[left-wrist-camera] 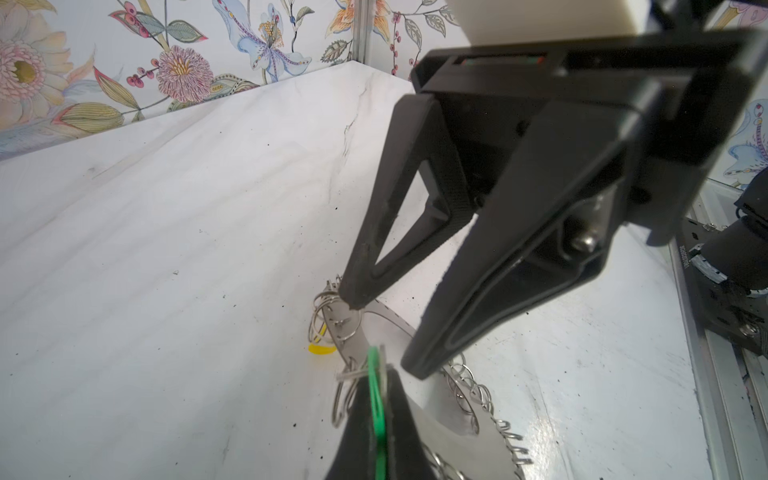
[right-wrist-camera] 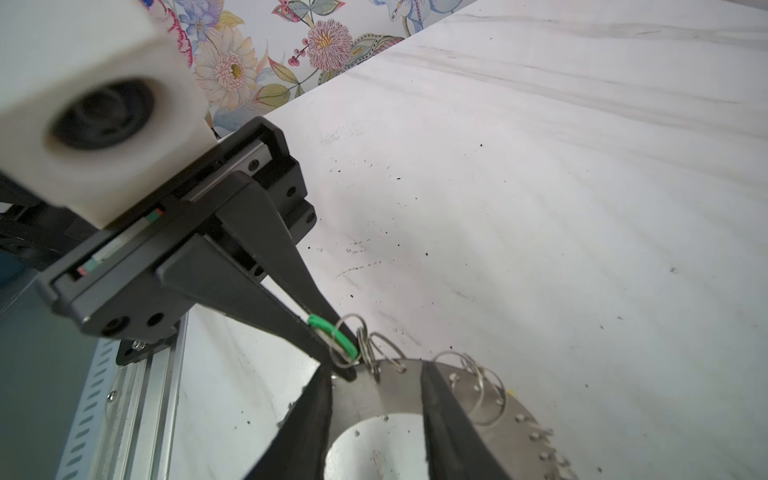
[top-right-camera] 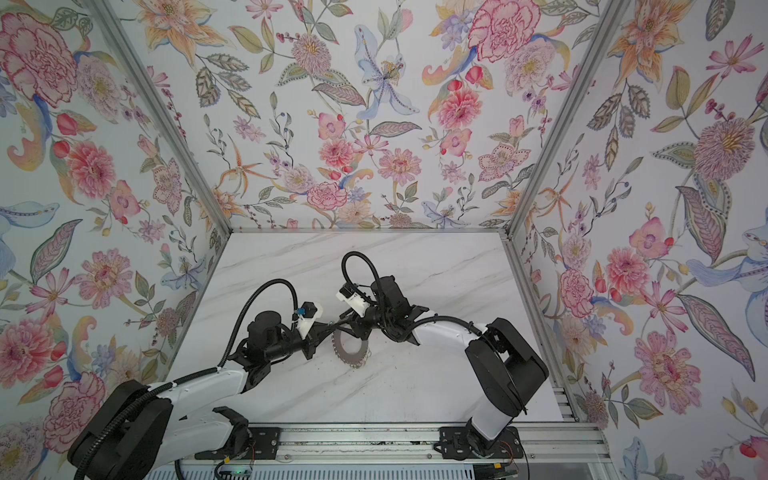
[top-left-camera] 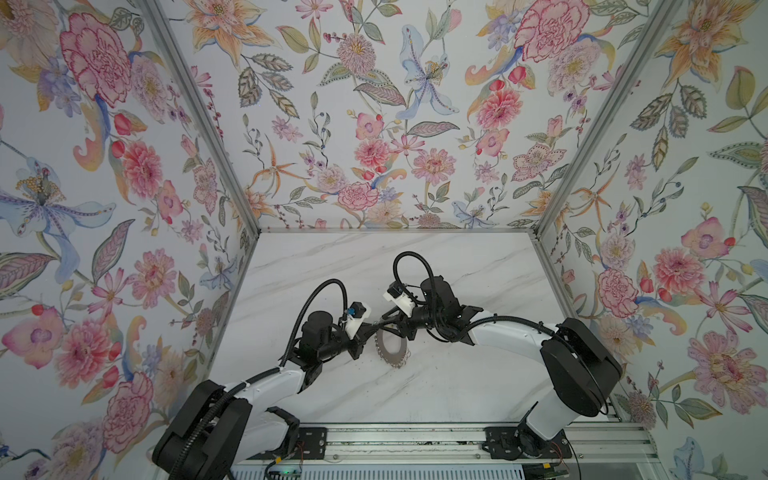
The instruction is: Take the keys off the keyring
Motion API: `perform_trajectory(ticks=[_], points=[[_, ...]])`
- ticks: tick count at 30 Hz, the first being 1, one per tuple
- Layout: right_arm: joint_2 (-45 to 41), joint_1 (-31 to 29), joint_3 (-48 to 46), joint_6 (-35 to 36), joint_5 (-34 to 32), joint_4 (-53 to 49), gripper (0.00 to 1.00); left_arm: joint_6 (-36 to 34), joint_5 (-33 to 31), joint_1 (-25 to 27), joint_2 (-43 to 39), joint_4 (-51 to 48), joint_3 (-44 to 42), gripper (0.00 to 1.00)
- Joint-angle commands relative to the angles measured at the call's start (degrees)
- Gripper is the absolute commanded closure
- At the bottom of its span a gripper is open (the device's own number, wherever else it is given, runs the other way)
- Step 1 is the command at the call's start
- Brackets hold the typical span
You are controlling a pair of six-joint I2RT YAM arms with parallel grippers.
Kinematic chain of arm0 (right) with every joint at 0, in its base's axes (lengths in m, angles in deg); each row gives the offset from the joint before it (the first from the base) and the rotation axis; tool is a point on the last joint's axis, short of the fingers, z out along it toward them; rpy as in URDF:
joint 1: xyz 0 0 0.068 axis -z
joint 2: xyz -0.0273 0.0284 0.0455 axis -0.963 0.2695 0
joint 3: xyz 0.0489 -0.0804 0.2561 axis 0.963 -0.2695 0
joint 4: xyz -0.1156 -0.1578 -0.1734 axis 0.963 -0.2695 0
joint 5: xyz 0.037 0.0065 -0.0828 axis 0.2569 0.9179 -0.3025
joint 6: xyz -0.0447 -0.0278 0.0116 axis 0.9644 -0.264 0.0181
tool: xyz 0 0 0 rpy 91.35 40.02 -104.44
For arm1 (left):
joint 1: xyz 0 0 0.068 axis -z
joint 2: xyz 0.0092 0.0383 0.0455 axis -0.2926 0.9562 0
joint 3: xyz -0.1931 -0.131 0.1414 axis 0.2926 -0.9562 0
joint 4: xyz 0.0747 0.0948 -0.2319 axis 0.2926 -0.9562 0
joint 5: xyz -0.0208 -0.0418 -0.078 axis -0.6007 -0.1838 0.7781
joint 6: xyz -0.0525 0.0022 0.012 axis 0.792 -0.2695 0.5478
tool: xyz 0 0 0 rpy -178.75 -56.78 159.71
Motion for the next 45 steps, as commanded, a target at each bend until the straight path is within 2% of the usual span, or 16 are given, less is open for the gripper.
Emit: perform_trajectory(ticks=[1, 10, 15, 19, 24, 32, 37, 41, 45], points=[[1.78, 0.18, 2.22, 0.41, 1.23, 1.38, 0.63, 1.15, 2.87, -1.56, 1.20, 1.08, 1.67, 1.00], [2.95, 2.50, 1.69, 1.55, 2.83, -0.29, 0.68, 3.21, 8.89, -4.09, 7.08, 3.35, 3.14, 1.00], [4.47, 3.33, 0.20, 1.41, 1.81, -0.13, 0.68, 1.29, 5.22, -4.83, 11.39, -7.94, 7.94, 1.00], [7.11, 2.90, 0.76, 0.92, 1.41, 0.00, 0.68, 4.58, 5.59, -5.90, 17.07, -8.92, 9.82, 1.00], [10.75, 2.67, 3.36, 2.81, 1.32, -2.99, 0.68, 4.40, 5.63, -6.09, 23.00, -14.84, 13.21, 1.00], [15.95, 1.60, 8.04, 5.16, -1.90, -6.13, 0.68, 6.56, 0.38, -6.32, 26.81, -23.14, 16.63, 1.00], [18.13, 0.14, 11.28, 7.69, -5.06, -9.10, 0.68, 8.30, -4.83, -6.61, 25.51, -27.20, 17.41, 1.00], [19.37, -0.53, 12.59, 8.72, -6.89, -9.77, 0.68, 8.13, -5.83, -6.70, 25.50, -29.14, 18.80, 1.00], [20.18, -0.40, 12.87, 8.73, -7.16, -9.52, 0.68, 6.40, 1.52, -6.75, 26.17, -27.38, 19.20, 1.00]])
